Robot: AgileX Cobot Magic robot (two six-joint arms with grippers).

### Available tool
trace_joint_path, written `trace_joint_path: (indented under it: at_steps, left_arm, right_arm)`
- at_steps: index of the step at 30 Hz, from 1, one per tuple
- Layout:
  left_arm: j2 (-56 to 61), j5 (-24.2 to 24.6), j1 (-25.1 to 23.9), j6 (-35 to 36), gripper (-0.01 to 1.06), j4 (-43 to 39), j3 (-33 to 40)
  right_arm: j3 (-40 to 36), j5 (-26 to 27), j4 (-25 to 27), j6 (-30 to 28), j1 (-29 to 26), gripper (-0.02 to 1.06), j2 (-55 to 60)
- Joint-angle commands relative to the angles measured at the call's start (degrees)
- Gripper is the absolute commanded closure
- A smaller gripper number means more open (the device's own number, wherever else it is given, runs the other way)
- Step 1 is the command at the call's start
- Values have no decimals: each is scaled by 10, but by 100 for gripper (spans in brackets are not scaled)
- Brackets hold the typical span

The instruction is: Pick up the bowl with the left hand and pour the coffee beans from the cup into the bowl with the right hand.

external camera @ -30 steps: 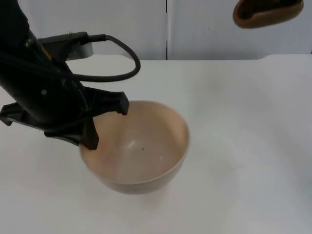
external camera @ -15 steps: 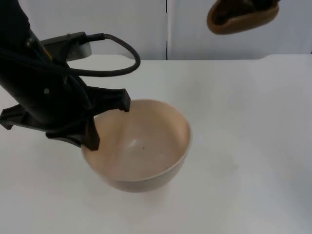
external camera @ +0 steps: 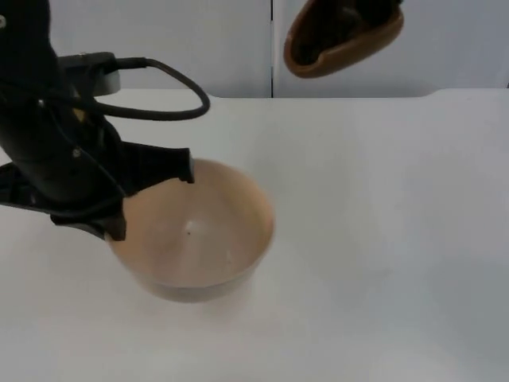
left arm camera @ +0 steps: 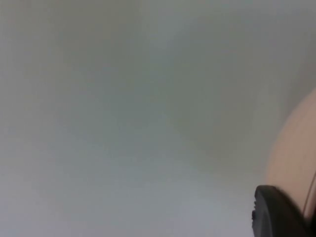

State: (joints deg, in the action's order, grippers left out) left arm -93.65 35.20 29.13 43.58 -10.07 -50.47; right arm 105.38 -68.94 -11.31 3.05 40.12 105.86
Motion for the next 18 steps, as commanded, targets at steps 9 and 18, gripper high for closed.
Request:
trace_joint_path:
  at_steps: [9,18]
  left_arm:
    - [4,4,52,83,105,-12,-18]
    - [-14,-6,85,83,105,-11,-18]
  right_arm:
    - [2,-10,-9,5,5,104,-9]
    - [2,-10,-9,5,5,104,-9]
